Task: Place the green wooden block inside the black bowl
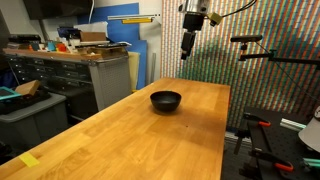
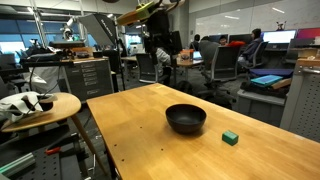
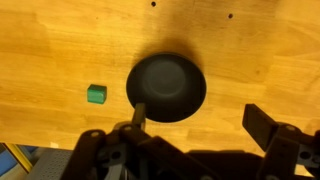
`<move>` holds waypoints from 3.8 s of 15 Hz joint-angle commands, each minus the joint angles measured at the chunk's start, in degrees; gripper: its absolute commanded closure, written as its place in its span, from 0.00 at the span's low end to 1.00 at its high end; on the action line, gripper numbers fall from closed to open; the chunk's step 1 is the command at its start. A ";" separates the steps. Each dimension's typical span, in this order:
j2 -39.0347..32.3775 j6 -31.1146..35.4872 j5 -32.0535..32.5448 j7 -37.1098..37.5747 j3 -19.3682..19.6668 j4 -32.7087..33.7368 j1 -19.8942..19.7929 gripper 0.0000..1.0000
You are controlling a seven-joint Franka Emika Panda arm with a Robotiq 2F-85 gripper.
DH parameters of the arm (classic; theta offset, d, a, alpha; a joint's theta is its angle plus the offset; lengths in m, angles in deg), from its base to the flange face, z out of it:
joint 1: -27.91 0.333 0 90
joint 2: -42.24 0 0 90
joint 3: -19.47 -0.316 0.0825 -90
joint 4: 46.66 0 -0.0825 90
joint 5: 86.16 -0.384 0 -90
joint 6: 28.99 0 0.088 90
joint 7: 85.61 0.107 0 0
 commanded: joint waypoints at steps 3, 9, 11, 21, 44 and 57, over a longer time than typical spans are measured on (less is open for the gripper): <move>-9.25 3.50 0.58 -5.88 2.86 6.87 -2.47 0.00; -20.99 6.01 -1.15 -4.24 3.61 15.43 -5.41 0.00; -24.94 7.25 -2.26 -4.61 3.25 18.39 -6.50 0.00; -40.05 8.40 -4.12 -5.04 1.72 30.80 -10.50 0.00; -59.65 7.91 -5.19 -5.02 -1.27 48.05 -15.42 0.32; -51.09 7.07 -3.83 -2.18 0.55 44.40 -13.32 0.79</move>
